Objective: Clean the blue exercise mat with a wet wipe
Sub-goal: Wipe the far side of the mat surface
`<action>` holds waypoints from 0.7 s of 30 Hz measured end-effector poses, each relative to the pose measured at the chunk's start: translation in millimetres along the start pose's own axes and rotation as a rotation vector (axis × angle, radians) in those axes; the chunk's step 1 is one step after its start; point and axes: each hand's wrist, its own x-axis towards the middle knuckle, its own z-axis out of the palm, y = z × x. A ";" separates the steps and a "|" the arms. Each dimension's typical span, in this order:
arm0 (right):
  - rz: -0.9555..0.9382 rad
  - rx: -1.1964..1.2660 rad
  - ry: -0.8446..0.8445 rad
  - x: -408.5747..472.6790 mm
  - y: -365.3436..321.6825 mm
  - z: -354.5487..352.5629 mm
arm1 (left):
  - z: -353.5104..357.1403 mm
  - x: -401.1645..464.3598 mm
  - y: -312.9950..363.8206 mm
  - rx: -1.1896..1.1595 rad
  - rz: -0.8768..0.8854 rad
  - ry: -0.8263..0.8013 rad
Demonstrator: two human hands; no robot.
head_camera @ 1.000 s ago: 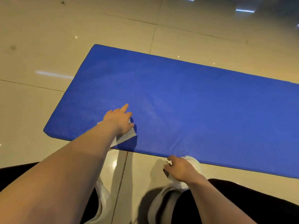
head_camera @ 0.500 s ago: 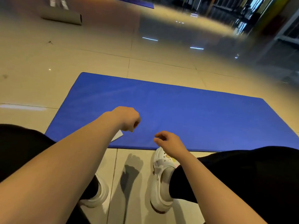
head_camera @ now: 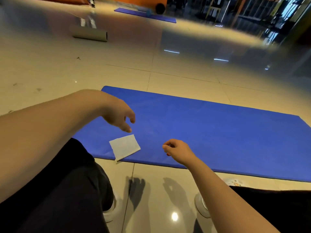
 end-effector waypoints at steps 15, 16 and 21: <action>-0.036 -0.199 -0.004 101.0 16.4 60.5 | 100.5 162.4 -44.2 -0.456 -0.095 0.217; -0.052 -0.229 -0.028 110.9 19.5 66.9 | 115.3 176.9 -46.2 -0.507 -0.132 0.224; -0.182 -0.344 -0.155 171.7 31.3 120.9 | 182.0 235.7 -66.1 -0.834 -0.365 0.256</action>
